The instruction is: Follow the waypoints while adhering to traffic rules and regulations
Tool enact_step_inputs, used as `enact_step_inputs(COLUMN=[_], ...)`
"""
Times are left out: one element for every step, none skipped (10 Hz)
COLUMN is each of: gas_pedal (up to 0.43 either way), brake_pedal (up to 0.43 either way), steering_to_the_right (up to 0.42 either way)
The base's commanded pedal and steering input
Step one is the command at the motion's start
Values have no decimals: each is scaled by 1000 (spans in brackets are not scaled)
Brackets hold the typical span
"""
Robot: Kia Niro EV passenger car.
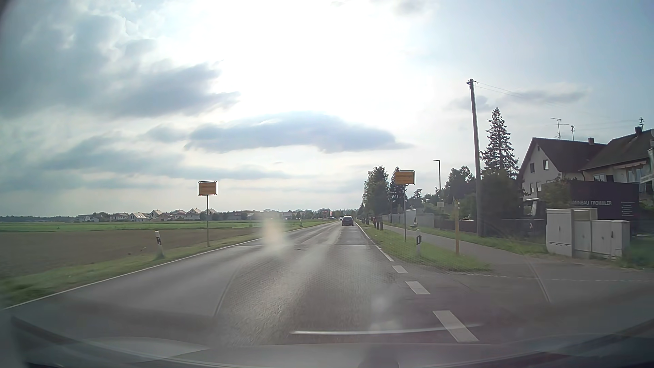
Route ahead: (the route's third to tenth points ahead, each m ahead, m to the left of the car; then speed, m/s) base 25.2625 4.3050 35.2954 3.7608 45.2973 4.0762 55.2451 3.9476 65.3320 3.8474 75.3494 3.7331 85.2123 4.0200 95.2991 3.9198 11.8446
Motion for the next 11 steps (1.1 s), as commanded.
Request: enact_step_inputs(gas_pedal=[177,177,189,189,197,197,197,197,197,197,197], brake_pedal=[0,0,0,0,0,0,0,0,0,0,0], steering_to_the_right=[1,1,1,1,1,1,1,1,0,0,-2])
